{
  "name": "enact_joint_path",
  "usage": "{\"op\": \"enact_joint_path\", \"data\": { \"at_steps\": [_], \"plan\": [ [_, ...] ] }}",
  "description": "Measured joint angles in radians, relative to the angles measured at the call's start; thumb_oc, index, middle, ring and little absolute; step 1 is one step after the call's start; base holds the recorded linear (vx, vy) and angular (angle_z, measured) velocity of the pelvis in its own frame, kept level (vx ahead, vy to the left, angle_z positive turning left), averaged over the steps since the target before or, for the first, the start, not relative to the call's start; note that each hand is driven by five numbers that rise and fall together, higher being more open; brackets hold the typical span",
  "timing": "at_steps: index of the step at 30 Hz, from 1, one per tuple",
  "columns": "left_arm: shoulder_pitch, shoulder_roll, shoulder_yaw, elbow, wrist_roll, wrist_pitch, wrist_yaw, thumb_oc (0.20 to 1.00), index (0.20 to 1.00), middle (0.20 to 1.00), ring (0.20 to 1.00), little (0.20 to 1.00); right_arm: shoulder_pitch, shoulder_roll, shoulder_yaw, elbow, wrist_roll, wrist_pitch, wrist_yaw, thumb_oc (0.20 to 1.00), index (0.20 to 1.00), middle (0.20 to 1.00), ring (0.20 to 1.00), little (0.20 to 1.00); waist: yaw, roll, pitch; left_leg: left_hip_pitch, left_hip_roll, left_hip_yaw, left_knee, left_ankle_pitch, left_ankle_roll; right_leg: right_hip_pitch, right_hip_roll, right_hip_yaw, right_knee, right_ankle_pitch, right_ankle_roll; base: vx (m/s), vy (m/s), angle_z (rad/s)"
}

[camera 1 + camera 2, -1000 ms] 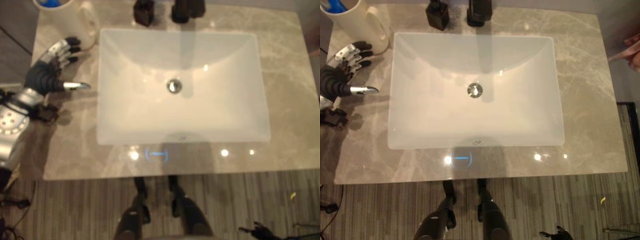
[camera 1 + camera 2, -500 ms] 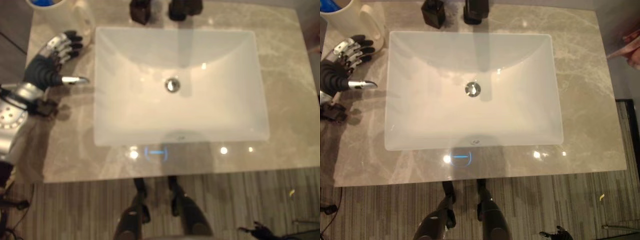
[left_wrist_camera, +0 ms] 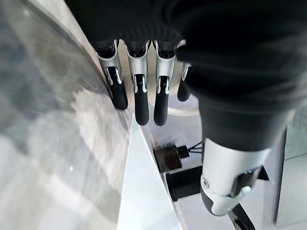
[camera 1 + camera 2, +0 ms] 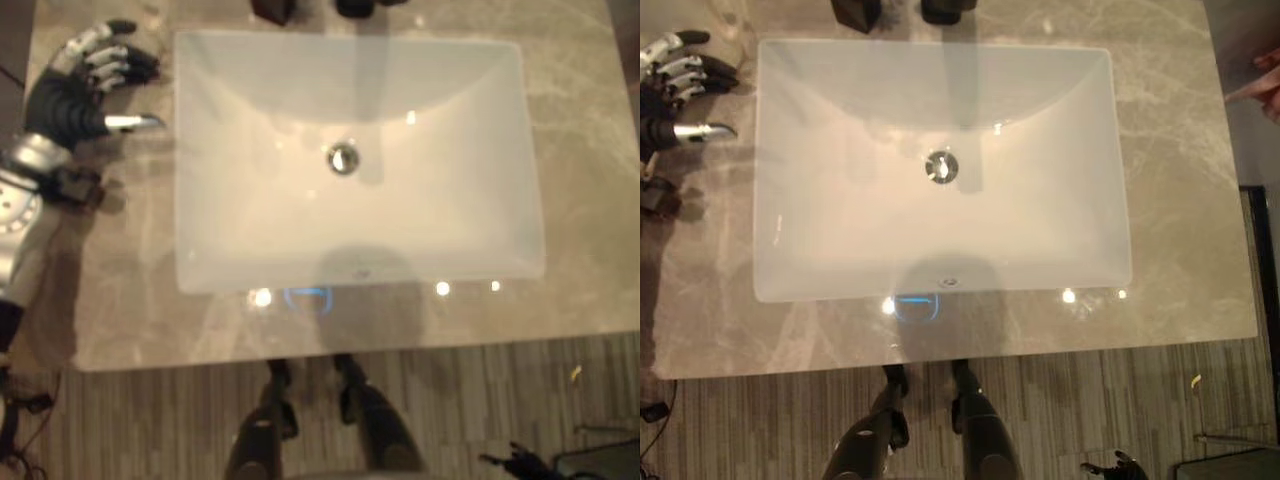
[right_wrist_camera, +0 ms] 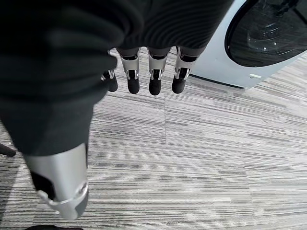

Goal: Put brush and paste in cup on sink, flatten towel.

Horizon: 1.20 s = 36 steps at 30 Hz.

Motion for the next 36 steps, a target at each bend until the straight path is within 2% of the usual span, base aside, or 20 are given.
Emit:
{"op": "enact_joint_path", "data": {
  "at_steps": [10, 13, 25, 31, 36],
  "plan": [
    [-0.101, 0.000, -0.032, 0.060, 0.000, -0.001, 0.032, 1.000, 1.000, 1.000, 1.000, 1.000, 0.000, -0.001, 0.019, -0.016, 0.000, -0.008, -0.009, 1.000, 1.000, 1.000, 1.000, 1.000, -0.011, -0.003, 0.007, -0.024, 0.000, 0.011, 0.000, 0.000, 0.000, -0.028, 0.000, 0.009, 0.000, 0.001, 0.000, 0.01, 0.002, -0.02],
    [-0.140, 0.001, -0.057, 0.080, 0.000, 0.001, 0.041, 1.000, 1.000, 1.000, 1.000, 1.000, -0.001, -0.001, 0.019, -0.032, 0.001, -0.009, -0.011, 1.000, 1.000, 1.000, 1.000, 1.000, -0.012, 0.006, 0.015, -0.024, 0.000, 0.011, 0.000, 0.000, 0.000, -0.029, 0.001, 0.009, 0.000, 0.002, 0.000, 0.00, 0.000, 0.00],
    [-0.165, 0.002, -0.098, 0.075, 0.000, 0.004, 0.049, 1.000, 1.000, 1.000, 1.000, 1.000, -0.002, -0.002, 0.019, -0.032, 0.009, -0.008, -0.015, 1.000, 1.000, 1.000, 1.000, 1.000, -0.006, 0.012, 0.020, -0.018, 0.000, 0.020, 0.000, 0.001, 0.001, -0.026, 0.001, 0.018, 0.000, 0.003, -0.001, -0.01, -0.014, -0.01],
    [-0.027, -0.005, -0.094, -0.035, -0.001, 0.038, 0.016, 1.000, 1.000, 1.000, 1.000, 1.000, -0.006, -0.004, 0.018, -0.032, 0.008, -0.007, -0.015, 1.000, 1.000, 1.000, 1.000, 1.000, -0.006, 0.033, 0.026, 0.065, 0.002, 0.011, 0.000, -0.002, -0.003, 0.056, 0.001, 0.018, 0.000, -0.004, -0.001, -0.03, -0.067, 0.00],
    [0.143, -0.086, -0.099, -0.156, 0.001, 0.055, -0.069, 1.000, 1.000, 1.000, 1.000, 1.000, -0.012, -0.005, 0.015, -0.031, 0.000, -0.003, -0.012, 1.000, 1.000, 1.000, 1.000, 1.000, -0.005, 0.066, 0.022, 0.132, 0.003, -0.008, 0.000, -0.004, -0.005, 0.131, 0.000, 0.006, 0.000, -0.014, -0.003, -0.06, -0.092, 0.10]
  ]
}}
